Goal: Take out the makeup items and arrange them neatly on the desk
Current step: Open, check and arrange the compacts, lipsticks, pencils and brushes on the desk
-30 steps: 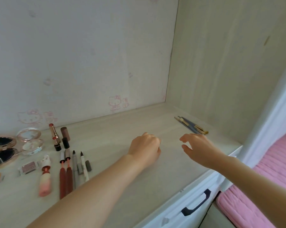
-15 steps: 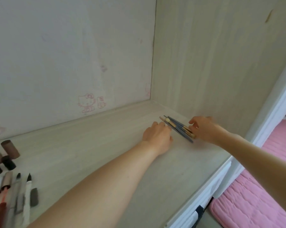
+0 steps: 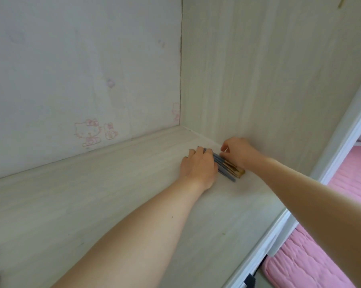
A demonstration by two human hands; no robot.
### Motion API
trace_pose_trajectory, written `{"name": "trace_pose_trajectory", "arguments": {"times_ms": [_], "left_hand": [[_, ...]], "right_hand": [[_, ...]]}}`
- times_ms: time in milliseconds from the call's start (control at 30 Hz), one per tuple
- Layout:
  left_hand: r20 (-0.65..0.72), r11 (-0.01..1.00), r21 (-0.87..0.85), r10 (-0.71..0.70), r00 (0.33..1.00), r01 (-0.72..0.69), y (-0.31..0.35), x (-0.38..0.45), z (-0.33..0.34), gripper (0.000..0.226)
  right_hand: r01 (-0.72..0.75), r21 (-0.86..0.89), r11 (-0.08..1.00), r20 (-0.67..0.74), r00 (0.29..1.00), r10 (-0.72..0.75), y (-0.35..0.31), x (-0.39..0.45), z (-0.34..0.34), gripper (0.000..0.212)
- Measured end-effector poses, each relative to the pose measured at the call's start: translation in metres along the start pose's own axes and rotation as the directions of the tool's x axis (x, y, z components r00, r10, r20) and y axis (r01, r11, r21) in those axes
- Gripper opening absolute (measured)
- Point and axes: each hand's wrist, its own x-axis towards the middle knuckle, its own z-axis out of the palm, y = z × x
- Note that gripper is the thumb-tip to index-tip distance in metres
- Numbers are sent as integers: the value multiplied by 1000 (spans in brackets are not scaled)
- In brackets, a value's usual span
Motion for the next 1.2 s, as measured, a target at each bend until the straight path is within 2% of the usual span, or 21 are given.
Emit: {"name": "trace_pose_trajectory", "arguments": {"times_ms": [133,300,467,567,667,733,900,1100,1200], "left_hand": [[-53,989,13,-145,988,146,4,6,0,32],[6,944,-21,-329,944,329,10,16,0,42],[33,932,54,-359,933,357,7,18,-6,38],[46,934,67,-354,934,351,-4,19,-10,32],[93,918,8,-396,914,397,-14,21,-17,32],[127,909,-31,-408,904,415,-17,22,-21,32],[146,851,-249,-439,887,462,-22,27,-29,25],[243,680,-493,-492,836,543,-10,30,-33,22],[197,724,-461,-481,854,513,-2,31,-28,30]], "right_hand": [[-7,3,1000,19,1000,7,-2,3,1,33],[-6,-27,1000,57,998,7,-1,1,-2,25],[-59,-33,998,101,993,62,3,-4,-10,21],[-89,36,995,125,989,83,8,-6,-15,15],[-160,214,964,182,976,122,12,-6,-18,19],[-176,258,950,205,971,124,12,-7,-19,20],[-173,277,945,204,972,118,2,-4,-13,15],[-147,258,955,169,980,105,-9,-2,-1,35],[-181,229,956,201,970,136,-9,-3,-2,29]]}}
